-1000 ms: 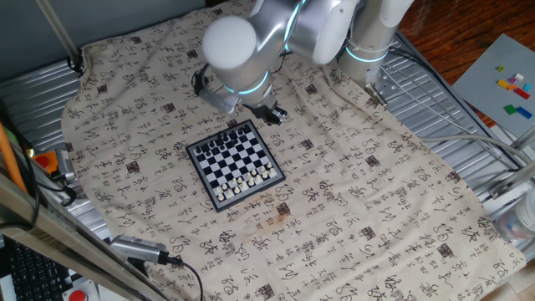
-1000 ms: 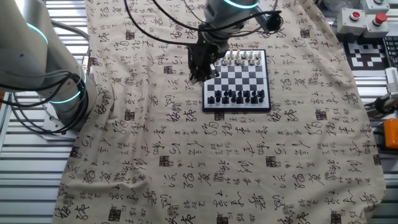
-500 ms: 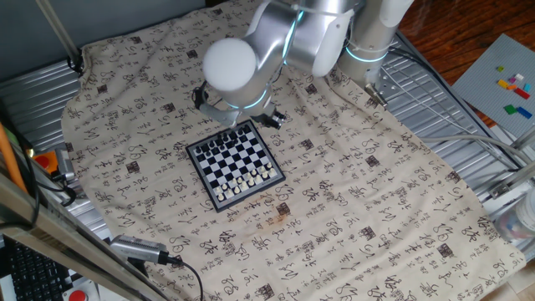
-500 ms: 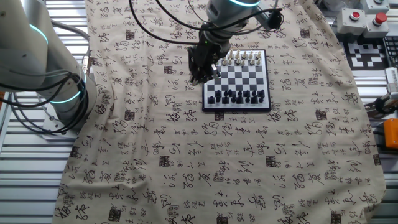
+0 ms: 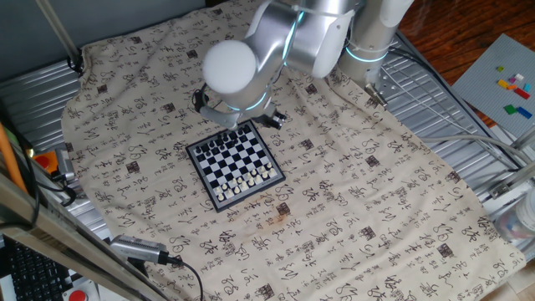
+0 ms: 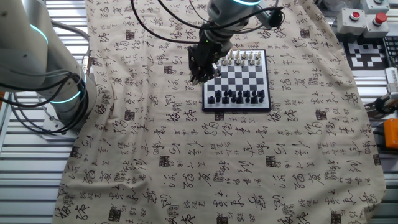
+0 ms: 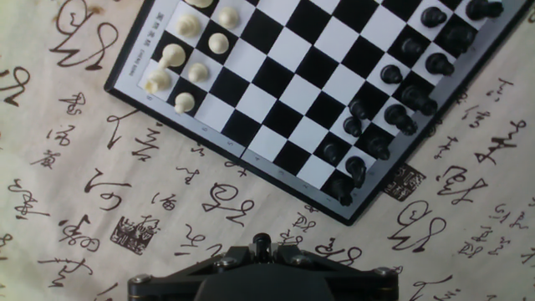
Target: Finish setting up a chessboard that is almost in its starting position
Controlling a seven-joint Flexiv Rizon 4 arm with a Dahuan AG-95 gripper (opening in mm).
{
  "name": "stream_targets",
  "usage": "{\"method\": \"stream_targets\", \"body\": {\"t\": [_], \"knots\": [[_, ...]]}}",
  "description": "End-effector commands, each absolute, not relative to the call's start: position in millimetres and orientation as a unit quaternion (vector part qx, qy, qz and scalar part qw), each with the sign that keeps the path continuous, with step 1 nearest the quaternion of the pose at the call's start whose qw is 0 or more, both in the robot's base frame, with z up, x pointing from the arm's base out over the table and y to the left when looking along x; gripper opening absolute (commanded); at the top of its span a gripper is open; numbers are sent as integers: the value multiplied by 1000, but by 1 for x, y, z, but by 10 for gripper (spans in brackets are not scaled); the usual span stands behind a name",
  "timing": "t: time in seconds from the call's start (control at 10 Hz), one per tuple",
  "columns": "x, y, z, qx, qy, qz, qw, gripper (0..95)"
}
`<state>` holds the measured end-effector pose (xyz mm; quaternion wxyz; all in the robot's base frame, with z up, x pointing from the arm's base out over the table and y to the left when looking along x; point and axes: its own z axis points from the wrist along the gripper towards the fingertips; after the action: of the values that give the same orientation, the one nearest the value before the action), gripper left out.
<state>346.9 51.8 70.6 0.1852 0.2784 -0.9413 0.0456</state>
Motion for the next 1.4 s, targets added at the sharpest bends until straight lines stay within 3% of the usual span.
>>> {"method": "stream_targets", "body": {"t": [0.1,0.7,0.9,1.4], "knots": [[346,50,71,277,-942,45,184,0],[347,49,68,257,-948,44,185,0],[347,49,68,225,-948,42,224,0],[347,49,68,152,-964,43,214,0]]}}
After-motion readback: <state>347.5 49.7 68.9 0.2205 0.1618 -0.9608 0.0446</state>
